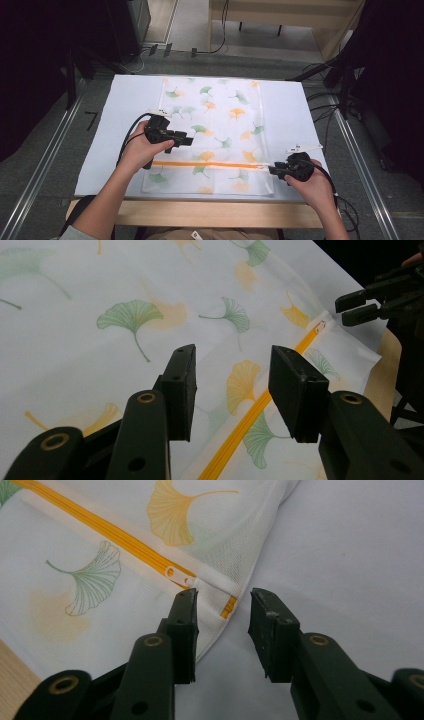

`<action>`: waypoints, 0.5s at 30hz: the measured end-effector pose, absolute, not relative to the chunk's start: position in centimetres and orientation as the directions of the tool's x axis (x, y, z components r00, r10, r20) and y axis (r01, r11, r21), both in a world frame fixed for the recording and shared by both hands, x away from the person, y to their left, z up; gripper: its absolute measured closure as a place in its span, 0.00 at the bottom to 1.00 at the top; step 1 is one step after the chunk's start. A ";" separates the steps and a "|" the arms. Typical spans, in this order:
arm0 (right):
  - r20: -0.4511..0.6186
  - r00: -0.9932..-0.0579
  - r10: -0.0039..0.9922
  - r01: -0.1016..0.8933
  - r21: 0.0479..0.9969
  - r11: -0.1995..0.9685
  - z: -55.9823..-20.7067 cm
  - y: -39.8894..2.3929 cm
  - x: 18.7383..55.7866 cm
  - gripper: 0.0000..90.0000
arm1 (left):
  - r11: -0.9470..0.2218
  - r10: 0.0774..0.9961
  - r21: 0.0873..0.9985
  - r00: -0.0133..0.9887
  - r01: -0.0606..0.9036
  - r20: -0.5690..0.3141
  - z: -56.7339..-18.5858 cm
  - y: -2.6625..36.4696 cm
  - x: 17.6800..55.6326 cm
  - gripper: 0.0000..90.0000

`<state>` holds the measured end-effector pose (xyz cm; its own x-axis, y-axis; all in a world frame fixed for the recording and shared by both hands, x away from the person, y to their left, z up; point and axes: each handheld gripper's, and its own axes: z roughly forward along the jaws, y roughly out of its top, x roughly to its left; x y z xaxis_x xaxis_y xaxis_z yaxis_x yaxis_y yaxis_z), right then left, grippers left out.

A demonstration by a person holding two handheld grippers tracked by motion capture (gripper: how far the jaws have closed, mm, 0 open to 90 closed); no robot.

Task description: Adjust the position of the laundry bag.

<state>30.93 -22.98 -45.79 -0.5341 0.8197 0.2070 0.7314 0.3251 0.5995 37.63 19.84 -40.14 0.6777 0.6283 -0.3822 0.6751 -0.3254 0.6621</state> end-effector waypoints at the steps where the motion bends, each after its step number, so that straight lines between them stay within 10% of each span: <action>1: 0.200 -0.538 0.819 0.729 0.599 0.332 -45.9 -22.9 30.9 0.71 | -0.331 0.629 0.660 0.679 0.674 -0.379 -40.1 19.8 37.7 0.62; 15: 0.116 -0.604 0.788 0.674 0.602 0.428 -46.7 -21.5 31.5 0.68 | -0.325 0.621 0.664 0.681 0.673 -0.387 -40.3 19.6 37.7 0.63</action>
